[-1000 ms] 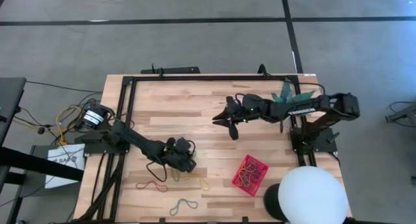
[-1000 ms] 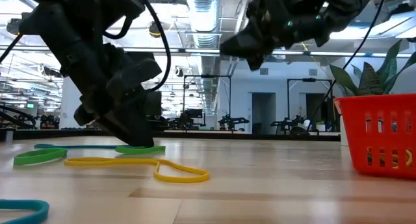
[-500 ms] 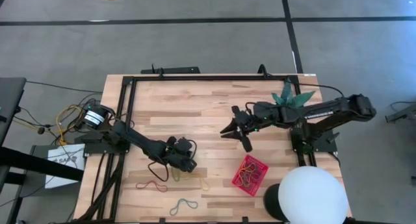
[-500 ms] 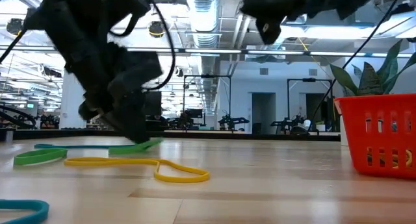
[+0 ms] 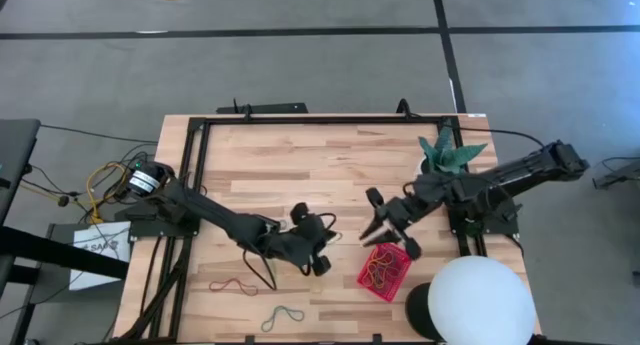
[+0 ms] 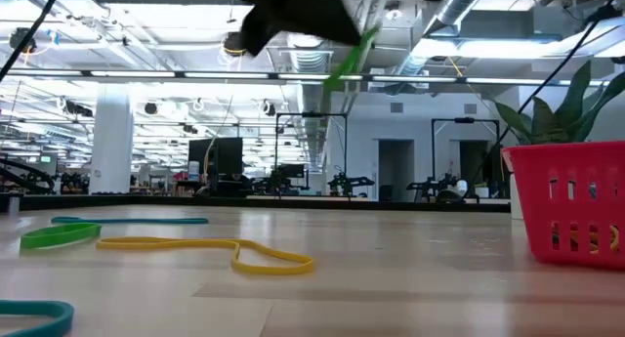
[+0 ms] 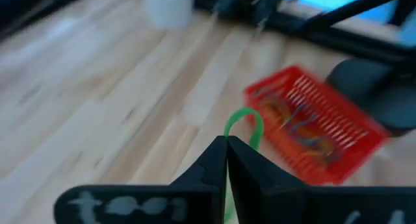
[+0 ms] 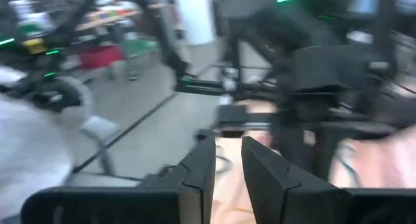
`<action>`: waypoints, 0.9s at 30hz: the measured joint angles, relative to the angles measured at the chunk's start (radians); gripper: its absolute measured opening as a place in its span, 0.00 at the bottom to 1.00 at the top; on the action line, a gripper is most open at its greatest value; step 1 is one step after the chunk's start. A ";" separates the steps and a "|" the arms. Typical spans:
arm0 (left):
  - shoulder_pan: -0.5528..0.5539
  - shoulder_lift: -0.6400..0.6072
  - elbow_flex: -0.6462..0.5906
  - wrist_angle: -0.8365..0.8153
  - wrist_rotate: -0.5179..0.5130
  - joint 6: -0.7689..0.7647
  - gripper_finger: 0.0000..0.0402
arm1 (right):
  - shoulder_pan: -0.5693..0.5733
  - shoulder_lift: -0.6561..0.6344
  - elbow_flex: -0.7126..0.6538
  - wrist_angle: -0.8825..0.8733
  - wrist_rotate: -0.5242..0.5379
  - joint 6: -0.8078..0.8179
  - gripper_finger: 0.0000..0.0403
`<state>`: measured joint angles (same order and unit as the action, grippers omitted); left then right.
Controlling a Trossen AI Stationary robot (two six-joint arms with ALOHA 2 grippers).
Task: Pick and place items into bin
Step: Put the green rubber band into the red bin
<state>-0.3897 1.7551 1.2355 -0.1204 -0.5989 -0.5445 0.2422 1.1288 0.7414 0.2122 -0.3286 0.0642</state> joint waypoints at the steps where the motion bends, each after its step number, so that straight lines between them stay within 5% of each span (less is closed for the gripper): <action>1: 0.003 0.000 0.006 0.030 0.017 0.035 0.00 | 0.012 -0.005 0.000 0.006 -0.022 -0.013 0.18; 8: 0.030 0.048 0.008 0.290 0.143 0.195 0.00 | 0.062 -0.023 -0.001 0.044 -0.081 -0.046 0.18; 14: 0.067 0.238 0.074 0.494 0.335 0.262 0.00 | 0.034 -0.025 0.000 0.028 -0.079 -0.032 0.18; 21: 0.092 0.481 0.353 0.406 0.482 0.341 0.00 | -0.036 -0.026 0.000 0.015 -0.080 0.020 0.18; 27: 0.112 0.616 0.545 0.194 0.487 0.313 0.00 | -0.088 -0.048 -0.001 -0.037 -0.089 0.109 0.18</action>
<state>-0.2777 2.3712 1.7806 0.0741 -0.1115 -0.2314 0.1543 1.0803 0.7406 0.1753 -0.4179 0.1736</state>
